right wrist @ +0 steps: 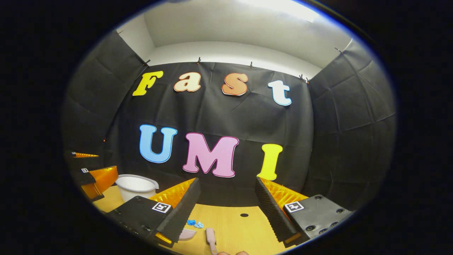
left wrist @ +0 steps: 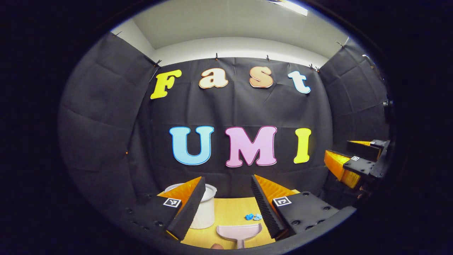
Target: Pick up the small broom and dustpan from the desktop, sweep the trash into the dustpan with the broom, and then empty the trash into the garbage bin.
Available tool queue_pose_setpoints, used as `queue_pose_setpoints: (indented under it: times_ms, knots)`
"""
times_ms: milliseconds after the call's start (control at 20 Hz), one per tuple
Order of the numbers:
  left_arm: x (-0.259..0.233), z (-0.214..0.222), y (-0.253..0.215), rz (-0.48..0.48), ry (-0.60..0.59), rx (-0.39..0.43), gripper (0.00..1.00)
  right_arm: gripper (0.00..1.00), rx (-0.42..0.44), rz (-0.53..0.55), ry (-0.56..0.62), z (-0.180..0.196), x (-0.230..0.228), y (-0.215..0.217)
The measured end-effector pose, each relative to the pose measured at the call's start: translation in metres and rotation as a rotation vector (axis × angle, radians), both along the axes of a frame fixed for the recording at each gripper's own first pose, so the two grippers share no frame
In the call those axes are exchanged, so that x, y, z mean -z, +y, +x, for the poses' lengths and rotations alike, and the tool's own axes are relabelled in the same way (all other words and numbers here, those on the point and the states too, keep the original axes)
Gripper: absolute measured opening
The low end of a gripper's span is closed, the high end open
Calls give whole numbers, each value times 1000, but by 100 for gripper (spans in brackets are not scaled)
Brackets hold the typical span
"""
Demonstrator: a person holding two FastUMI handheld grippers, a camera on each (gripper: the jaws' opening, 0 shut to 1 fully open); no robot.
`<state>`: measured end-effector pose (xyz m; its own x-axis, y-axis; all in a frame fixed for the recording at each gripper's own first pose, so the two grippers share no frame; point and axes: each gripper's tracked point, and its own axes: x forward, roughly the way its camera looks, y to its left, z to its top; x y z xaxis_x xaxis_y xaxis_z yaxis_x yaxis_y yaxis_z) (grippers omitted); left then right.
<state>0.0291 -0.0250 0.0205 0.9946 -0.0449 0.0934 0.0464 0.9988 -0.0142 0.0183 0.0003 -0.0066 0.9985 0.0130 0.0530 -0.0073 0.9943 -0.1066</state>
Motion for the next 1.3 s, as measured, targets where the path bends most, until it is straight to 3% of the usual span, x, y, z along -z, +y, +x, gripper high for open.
queue_pose_setpoints:
  times_ms: [250, 700, 800, 950, 1100, 1200, 1300]
  knots:
    - [-15, -9, -2, 19, -106, 14, 77, 97, -15, 31, -70, -13, -20, 3]
    - [22, -31, 12, -65, -23, 134, 77, 97, 37, -6, -23, -33, -9, 8]
    - [29, -40, 14, -104, -34, 172, 77, 97, 46, -53, -18, -31, -9, 9]
    - [45, -37, 32, -89, -33, 103, 76, 97, 49, -202, 20, -26, 3, 8]
    - [68, -28, 22, -89, 37, 108, 77, 100, 15, -205, 29, -13, 13, 19]
    - [84, -19, 7, -147, 104, 158, 76, 100, -12, -226, 43, 2, 28, 24]
    - [103, -7, 7, -174, 175, 129, 77, 100, -38, -218, 82, 18, 48, 24]
